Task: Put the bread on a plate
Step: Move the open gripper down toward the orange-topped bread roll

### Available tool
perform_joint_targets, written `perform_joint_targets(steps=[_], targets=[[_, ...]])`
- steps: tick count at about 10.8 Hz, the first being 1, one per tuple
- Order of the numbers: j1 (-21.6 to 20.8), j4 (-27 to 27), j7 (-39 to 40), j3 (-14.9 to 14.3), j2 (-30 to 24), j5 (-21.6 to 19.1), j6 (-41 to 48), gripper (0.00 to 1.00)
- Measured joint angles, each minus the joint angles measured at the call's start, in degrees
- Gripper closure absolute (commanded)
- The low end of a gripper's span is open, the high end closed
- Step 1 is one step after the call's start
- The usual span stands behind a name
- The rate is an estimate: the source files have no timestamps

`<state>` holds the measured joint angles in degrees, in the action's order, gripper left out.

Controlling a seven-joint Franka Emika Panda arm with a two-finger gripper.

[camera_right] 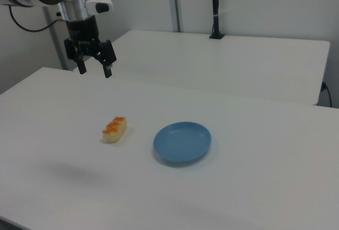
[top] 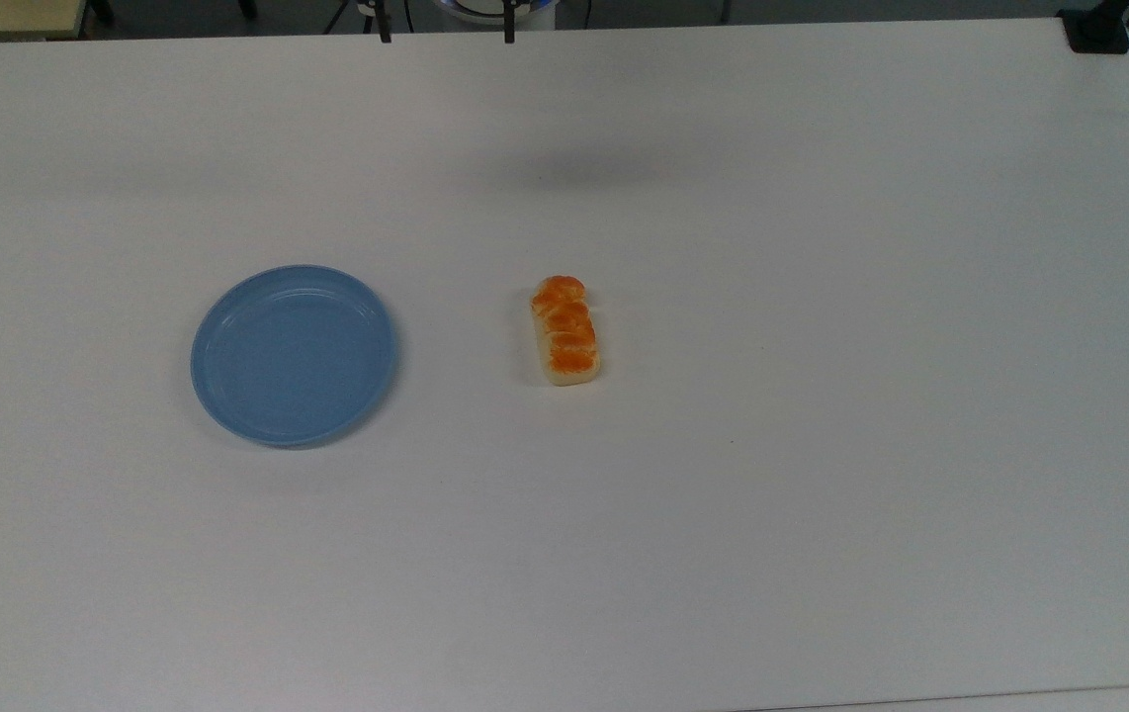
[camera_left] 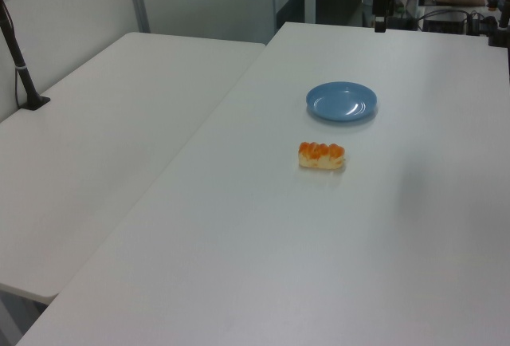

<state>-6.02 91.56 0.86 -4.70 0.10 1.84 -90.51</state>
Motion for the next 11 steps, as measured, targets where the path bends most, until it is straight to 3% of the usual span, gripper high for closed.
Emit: perform_joint_targets(steps=[11], targets=[[1.5,-0.1,-0.1,-0.2,-0.3,0.0,0.0,0.0]])
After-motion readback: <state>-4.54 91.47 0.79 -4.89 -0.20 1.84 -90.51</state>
